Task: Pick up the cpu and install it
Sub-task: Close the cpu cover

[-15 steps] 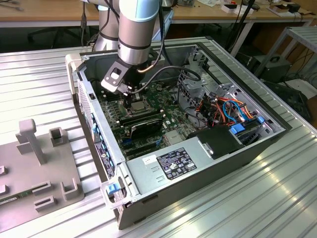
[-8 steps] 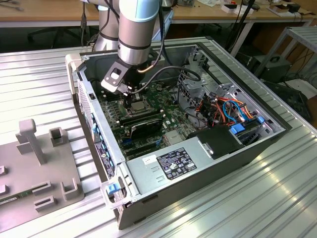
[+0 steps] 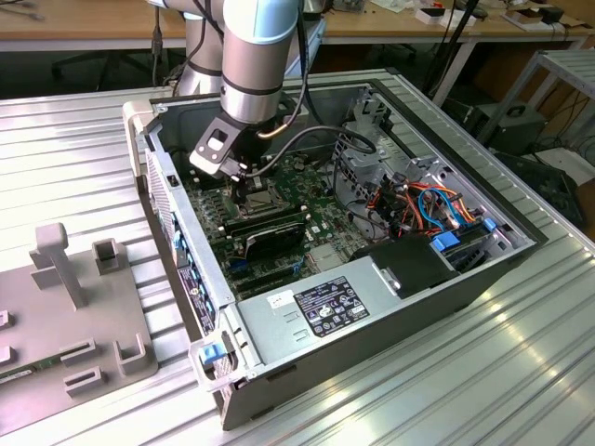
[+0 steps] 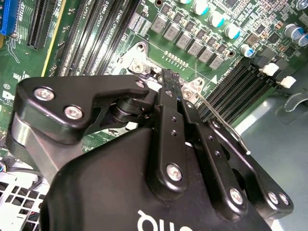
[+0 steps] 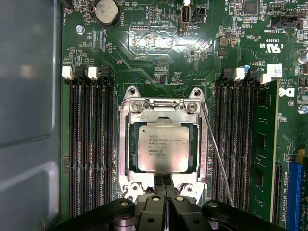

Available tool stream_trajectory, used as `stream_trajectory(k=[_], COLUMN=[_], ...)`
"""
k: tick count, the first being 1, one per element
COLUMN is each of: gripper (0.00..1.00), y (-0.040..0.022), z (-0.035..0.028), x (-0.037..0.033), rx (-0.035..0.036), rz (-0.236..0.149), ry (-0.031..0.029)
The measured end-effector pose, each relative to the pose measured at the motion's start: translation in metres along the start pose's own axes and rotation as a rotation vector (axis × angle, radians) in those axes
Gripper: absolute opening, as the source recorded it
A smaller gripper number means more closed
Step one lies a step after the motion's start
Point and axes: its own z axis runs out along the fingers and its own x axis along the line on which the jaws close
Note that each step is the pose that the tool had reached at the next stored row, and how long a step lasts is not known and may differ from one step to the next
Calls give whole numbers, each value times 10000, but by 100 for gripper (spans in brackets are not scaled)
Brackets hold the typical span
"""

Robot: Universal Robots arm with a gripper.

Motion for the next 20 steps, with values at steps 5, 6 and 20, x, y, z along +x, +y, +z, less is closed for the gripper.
stream_trajectory(k=[5, 6, 20], gripper=[11, 11, 11], y=[-1, 0, 2], z=[19, 20, -160], x=[-1, 0, 1], rx=[2, 0, -1], rz=[0, 0, 1], ry=[-3, -1, 2])
